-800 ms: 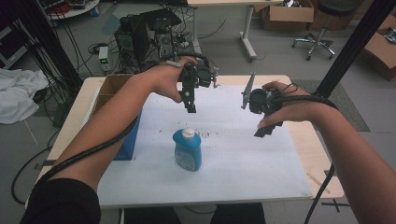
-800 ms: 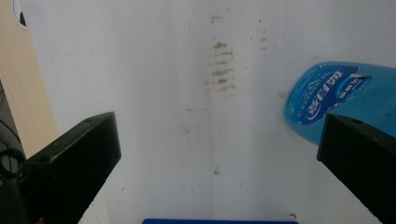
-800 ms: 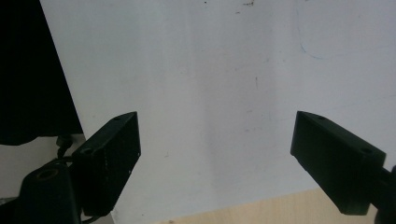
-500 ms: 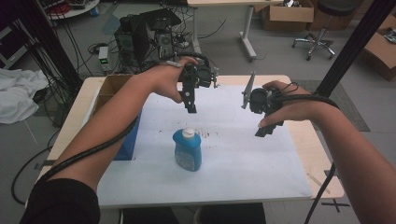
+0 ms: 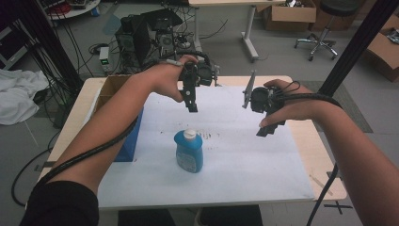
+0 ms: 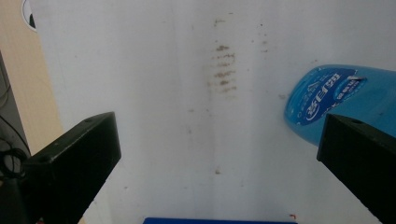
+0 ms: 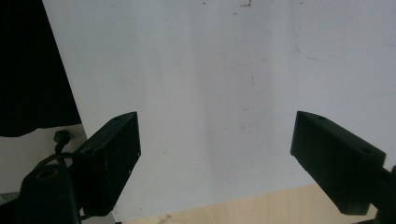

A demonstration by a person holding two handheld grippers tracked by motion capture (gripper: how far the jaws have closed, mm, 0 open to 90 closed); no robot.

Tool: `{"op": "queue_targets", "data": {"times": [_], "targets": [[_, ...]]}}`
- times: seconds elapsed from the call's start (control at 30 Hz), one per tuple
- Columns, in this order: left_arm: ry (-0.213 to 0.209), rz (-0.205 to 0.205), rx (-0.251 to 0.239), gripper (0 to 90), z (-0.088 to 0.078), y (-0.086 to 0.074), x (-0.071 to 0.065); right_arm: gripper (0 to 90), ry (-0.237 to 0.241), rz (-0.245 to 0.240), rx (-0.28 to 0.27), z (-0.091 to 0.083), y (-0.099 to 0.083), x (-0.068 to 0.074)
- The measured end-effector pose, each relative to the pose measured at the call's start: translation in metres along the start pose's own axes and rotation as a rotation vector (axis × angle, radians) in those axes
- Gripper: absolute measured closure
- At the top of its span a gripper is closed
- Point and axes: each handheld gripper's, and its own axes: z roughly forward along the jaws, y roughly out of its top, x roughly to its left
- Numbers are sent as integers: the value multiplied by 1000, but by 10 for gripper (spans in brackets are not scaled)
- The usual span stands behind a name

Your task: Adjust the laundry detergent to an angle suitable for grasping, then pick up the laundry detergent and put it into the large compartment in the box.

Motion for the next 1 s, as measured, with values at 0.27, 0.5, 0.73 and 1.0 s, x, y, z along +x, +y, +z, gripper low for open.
{"op": "queue_targets", "data": {"times": [0.27,0.5,0.73,1.0], "targets": [[-2,-2,-11,1,0,-2,-1,159,4,-1,1,2,0,1],[4,11,-12,1,-2,0,4,159,8,11,3,1,-2,1],[9,27,-27,1,-11,-1,6,159,15,14,-6,1,-3,-4],[18,54,-17,1,-21,-7,-1,159,17,22,-19,-1,-7,-13]]}}
